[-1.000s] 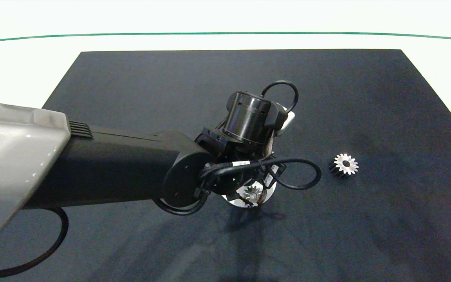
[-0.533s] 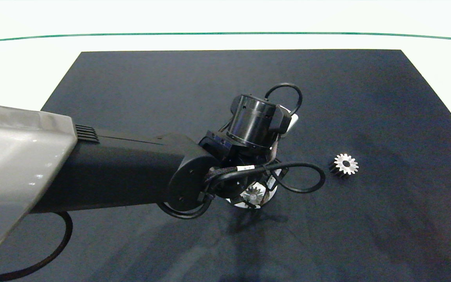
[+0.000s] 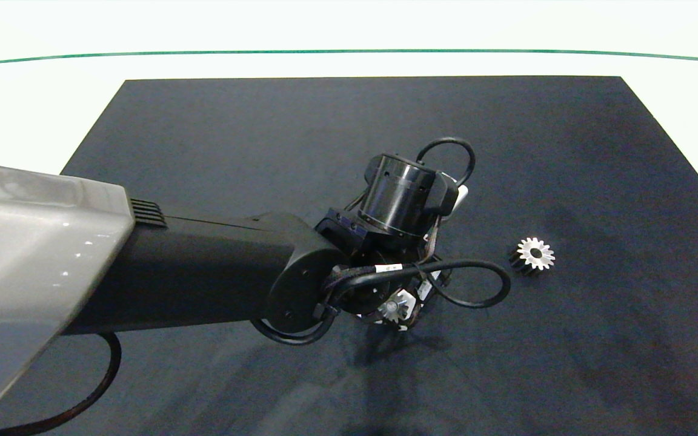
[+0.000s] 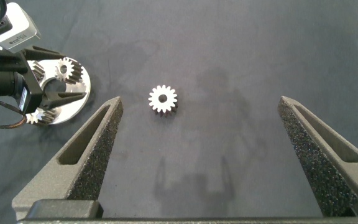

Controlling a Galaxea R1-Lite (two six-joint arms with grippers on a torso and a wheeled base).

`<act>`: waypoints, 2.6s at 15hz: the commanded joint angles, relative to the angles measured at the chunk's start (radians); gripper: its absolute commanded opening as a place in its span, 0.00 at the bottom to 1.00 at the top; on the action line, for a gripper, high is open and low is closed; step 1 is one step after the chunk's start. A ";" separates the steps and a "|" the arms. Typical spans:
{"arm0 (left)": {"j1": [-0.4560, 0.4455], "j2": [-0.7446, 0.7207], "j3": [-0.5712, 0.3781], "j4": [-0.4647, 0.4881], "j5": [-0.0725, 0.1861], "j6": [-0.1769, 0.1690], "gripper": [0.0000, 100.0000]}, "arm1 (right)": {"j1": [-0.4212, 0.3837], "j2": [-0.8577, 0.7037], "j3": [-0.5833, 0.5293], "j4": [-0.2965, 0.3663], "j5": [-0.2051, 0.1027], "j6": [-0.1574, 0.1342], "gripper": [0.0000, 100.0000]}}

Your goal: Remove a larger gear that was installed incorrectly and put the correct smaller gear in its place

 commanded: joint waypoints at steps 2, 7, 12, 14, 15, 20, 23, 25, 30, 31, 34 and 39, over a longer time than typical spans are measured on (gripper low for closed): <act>-0.002 -0.048 -0.001 0.061 0.003 0.001 1.00 | 0.001 0.003 0.000 0.001 0.001 -0.001 1.00; -0.002 -0.110 -0.002 0.098 0.003 0.004 1.00 | -0.001 0.003 0.000 0.001 0.001 -0.001 1.00; 0.023 -0.117 -0.013 0.105 0.004 0.015 1.00 | -0.001 -0.001 0.000 0.002 0.001 -0.001 1.00; 0.044 -0.117 -0.018 0.105 0.004 0.029 1.00 | -0.001 0.001 0.000 0.001 0.003 -0.001 1.00; 0.055 -0.116 -0.018 0.105 0.003 0.035 1.00 | 0.001 0.003 0.000 0.001 0.003 -0.001 1.00; 0.084 -0.105 -0.021 0.102 0.004 0.041 1.00 | 0.001 0.006 0.000 -0.001 0.012 0.001 1.00; 0.069 -0.071 -0.053 0.102 0.004 0.041 1.00 | -0.001 0.004 0.002 -0.001 0.010 0.005 1.00; 0.054 -0.059 -0.061 0.102 0.004 0.041 1.00 | -0.003 0.003 0.000 -0.001 0.009 0.007 1.00; 0.032 -0.018 -0.104 0.101 0.004 0.043 1.00 | -0.003 -0.001 0.002 -0.002 0.007 0.028 1.00; 0.031 -0.007 -0.119 0.101 0.004 0.043 1.00 | -0.003 -0.001 0.002 -0.002 0.007 0.028 1.00; 0.031 -0.002 -0.134 0.102 0.004 0.044 1.00 | -0.003 -0.002 0.002 -0.002 0.007 0.028 1.00; 0.031 -0.041 -0.137 0.109 0.003 0.046 1.00 | -0.003 -0.001 0.000 -0.002 0.007 0.028 1.00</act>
